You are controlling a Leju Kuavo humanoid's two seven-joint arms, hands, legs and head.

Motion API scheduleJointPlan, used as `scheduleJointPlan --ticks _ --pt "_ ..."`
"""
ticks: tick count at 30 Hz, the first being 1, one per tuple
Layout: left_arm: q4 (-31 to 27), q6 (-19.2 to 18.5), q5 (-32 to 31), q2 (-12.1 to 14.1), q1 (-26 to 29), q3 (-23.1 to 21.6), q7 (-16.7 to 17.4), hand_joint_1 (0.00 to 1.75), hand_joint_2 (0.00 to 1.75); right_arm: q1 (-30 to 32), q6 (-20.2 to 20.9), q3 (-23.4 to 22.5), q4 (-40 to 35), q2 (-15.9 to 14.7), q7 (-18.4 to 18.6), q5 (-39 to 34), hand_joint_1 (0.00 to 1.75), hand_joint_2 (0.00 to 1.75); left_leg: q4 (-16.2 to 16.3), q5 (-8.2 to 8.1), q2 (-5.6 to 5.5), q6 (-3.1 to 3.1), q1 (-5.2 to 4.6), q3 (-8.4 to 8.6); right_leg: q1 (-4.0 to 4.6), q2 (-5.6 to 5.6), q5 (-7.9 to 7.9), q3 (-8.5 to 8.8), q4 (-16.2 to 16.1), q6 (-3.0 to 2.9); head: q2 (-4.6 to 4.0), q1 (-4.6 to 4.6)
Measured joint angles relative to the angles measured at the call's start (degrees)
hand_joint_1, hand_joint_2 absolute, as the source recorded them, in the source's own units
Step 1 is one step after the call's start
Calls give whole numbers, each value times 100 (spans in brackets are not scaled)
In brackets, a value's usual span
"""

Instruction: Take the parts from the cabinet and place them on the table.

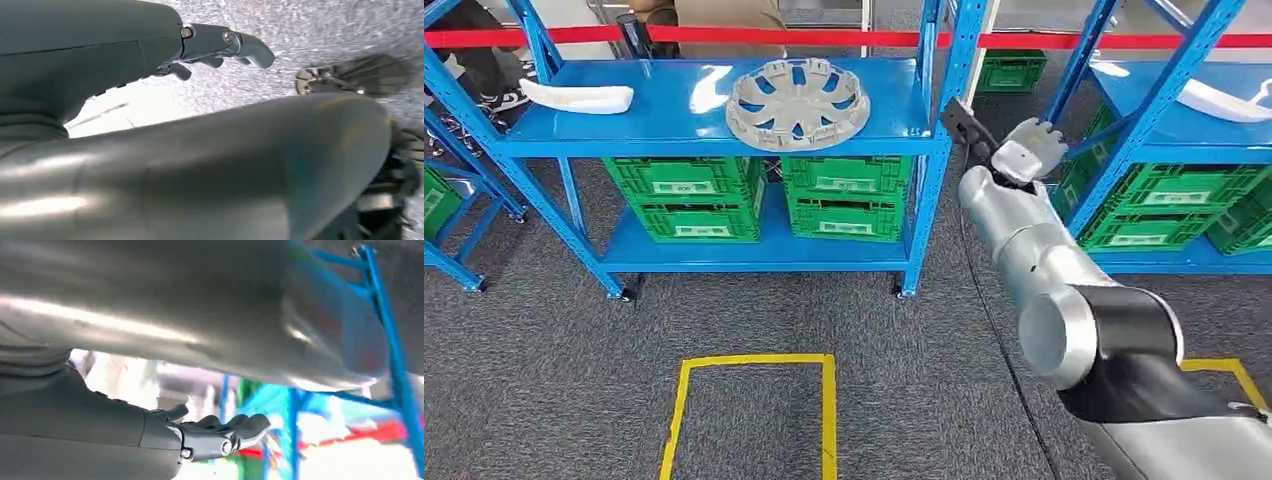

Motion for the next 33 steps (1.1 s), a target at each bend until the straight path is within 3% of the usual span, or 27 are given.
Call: scheduleJointPlan --ticks 10,15,33 --pt "2 0 -11 37 38 -48 -146 0 0 -46 280 2481 0 537 -13 -7 0 0 -1 9 -15 -13 7 -7 8 -11 -1 -1 2 -5 0 -2" --pt "15 0 -24 37 61 -83 -144 0 0 -49 348 3306 2 612 -15 -83 0 0 0 8 -14 -12 6 -8 7 -10 0 -1 -2 -5 0 0" --pt "15 0 -26 -63 -9 -101 -57 0 0 -14 627 3470 9 592 -166 -315 0 0 1 8 -10 -12 6 -7 7 -6 0 -5 -4 -6 0 -2"
